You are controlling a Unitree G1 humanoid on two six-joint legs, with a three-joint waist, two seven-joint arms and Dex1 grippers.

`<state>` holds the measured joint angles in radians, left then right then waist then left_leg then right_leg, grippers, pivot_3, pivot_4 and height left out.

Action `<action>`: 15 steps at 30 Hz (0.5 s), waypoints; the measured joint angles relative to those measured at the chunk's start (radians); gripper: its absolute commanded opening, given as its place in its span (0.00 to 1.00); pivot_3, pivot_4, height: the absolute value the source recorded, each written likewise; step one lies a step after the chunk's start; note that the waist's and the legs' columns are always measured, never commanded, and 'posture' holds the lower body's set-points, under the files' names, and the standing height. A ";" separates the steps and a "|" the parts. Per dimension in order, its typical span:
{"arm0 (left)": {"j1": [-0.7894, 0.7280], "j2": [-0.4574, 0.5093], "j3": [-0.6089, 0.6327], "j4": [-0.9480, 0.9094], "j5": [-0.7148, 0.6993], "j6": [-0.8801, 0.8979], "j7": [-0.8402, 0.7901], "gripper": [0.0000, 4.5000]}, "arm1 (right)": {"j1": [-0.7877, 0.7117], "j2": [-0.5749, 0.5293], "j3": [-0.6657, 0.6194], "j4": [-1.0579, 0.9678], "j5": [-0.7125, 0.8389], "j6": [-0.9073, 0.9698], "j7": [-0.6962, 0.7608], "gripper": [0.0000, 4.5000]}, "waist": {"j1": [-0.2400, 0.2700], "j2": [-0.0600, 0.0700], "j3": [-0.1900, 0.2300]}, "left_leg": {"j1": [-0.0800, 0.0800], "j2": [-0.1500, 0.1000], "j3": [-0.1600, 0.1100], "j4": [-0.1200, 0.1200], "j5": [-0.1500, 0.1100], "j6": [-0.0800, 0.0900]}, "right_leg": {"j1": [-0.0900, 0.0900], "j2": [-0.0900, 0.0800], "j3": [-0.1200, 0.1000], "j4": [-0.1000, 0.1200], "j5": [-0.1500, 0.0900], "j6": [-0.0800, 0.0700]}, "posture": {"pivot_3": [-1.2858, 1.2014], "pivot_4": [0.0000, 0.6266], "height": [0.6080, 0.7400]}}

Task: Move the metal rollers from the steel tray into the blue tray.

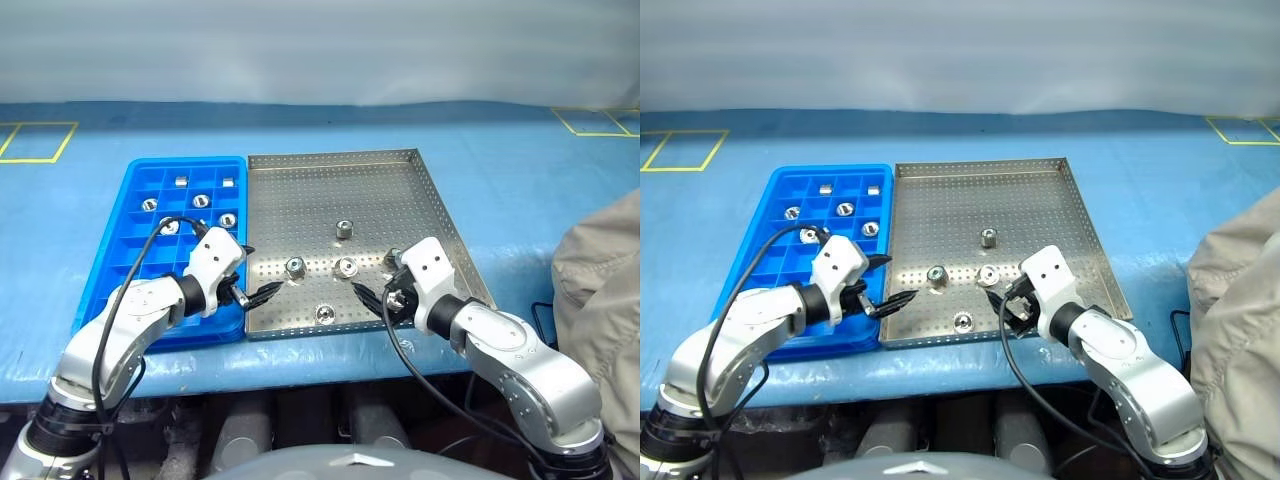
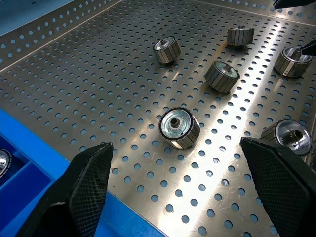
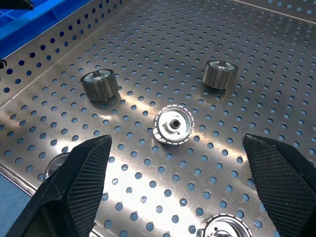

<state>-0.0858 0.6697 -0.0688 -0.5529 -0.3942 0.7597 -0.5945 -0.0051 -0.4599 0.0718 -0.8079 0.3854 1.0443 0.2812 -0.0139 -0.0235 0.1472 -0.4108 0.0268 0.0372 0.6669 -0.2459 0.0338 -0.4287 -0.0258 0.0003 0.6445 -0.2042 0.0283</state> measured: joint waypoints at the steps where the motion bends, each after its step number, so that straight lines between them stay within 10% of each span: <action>1: 0.000 0.000 0.000 0.000 0.000 0.000 0.000 1.00 | 0.000 0.000 0.000 0.000 0.000 0.000 0.000 0.99 | 0.000 0.000 0.000 | 0.000 0.000 0.000 0.000 0.000 0.000 | 0.000 0.000 0.000 0.000 0.000 0.000 | 0.50 0.24 1.00; 15: -0.005 -0.002 -0.004 0.004 0.000 0.000 -0.006 1.00 | 0.000 -0.006 0.002 -0.004 -0.004 0.000 0.001 0.99 | 0.000 0.000 0.000 | 0.000 0.000 0.000 0.000 0.000 0.000 | 0.000 0.000 0.000 0.000 0.000 0.000 | 0.50 0.24 1.00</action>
<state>-0.0903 0.6680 -0.0733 -0.5491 -0.3939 0.7593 -0.6004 -0.0052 -0.4657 0.0742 -0.8116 0.3810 1.0442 0.2817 -0.0141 -0.0235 0.1472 -0.4108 0.0268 0.0372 0.6669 -0.2458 0.0338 -0.4287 -0.0258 0.0002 0.6446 -0.2042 0.0283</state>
